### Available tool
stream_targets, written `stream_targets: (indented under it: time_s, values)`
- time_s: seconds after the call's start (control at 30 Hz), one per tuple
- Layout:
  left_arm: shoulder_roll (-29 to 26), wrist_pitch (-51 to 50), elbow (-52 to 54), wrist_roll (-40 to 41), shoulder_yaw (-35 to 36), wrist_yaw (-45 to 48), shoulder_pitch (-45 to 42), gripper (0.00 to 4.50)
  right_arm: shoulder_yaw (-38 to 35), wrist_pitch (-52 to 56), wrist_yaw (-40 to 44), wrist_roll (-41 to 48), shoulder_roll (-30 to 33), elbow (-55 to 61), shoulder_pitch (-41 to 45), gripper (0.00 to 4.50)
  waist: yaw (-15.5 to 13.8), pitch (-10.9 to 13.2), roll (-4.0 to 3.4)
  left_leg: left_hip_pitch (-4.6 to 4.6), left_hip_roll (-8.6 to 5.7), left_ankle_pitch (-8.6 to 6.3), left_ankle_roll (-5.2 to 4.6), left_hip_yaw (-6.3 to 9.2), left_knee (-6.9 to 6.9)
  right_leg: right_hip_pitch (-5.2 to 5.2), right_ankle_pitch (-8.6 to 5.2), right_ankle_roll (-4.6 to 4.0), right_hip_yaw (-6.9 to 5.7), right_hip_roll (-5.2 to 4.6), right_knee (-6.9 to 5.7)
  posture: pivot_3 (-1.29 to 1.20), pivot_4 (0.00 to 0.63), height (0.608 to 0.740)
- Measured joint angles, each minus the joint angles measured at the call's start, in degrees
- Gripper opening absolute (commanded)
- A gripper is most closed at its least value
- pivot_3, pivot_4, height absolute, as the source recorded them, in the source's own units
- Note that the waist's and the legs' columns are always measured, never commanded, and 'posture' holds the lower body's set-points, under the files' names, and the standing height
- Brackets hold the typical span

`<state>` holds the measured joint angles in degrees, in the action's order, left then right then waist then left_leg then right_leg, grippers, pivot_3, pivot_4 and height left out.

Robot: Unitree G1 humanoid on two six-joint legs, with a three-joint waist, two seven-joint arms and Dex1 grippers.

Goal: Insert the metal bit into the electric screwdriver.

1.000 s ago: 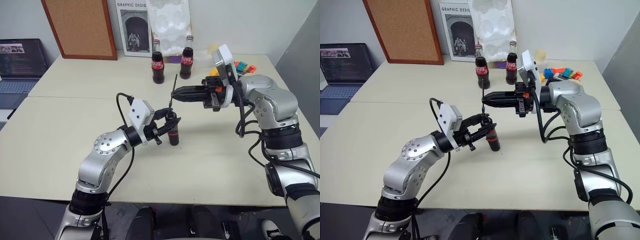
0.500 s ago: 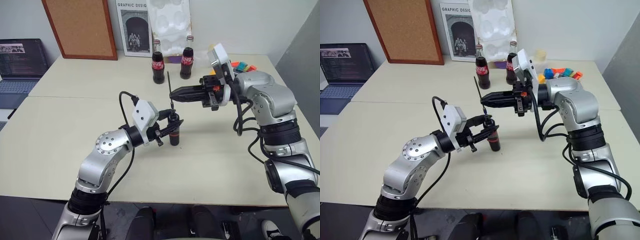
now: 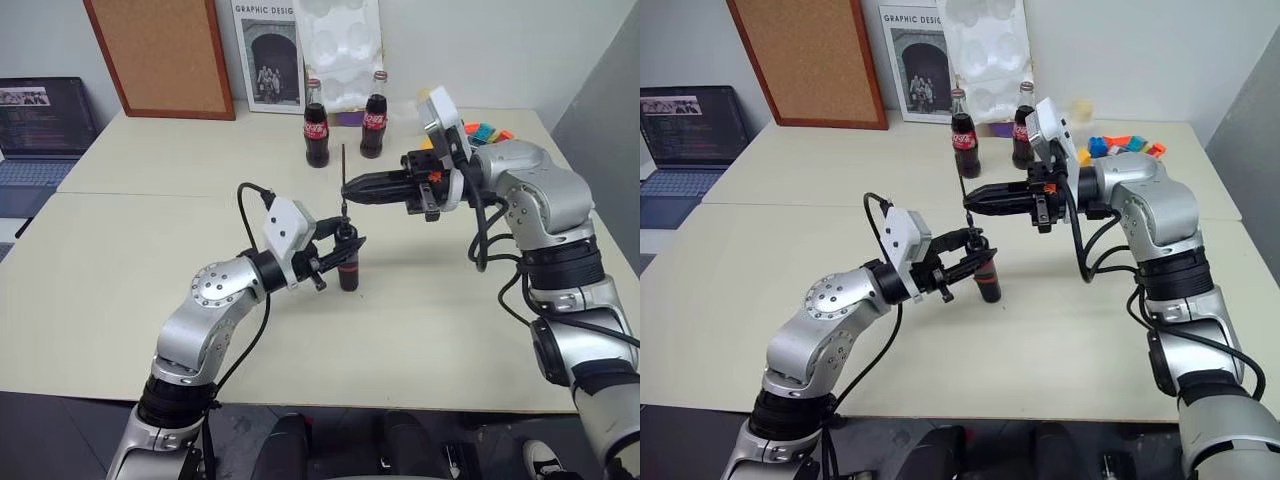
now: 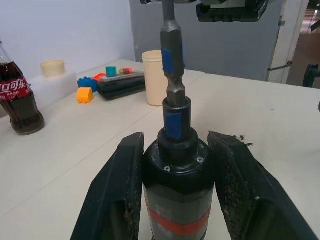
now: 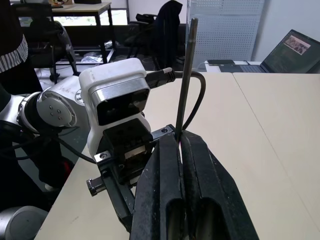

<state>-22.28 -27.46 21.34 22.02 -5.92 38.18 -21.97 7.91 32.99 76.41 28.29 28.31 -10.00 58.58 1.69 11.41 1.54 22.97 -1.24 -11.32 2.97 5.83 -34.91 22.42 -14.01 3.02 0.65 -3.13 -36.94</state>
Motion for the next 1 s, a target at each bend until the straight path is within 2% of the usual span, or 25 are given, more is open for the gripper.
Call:
stream_targets:
  time_s: [1.0]
  values:
    - [-1.6, 0.6, 0.6, 0.7, 0.0, 2.7, 0.7, 1.69, 1.9, -4.2, 5.9, -2.3, 0.5, -1.5, 0.7, 0.08, 0.0, 0.0, 0.00, 0.00, -0.01, 0.00, 0.00, 0.00, 0.00, 0.00, 0.00, 0.00, 0.01, -0.01, 0.00, 0.00, 0.150, 0.740]
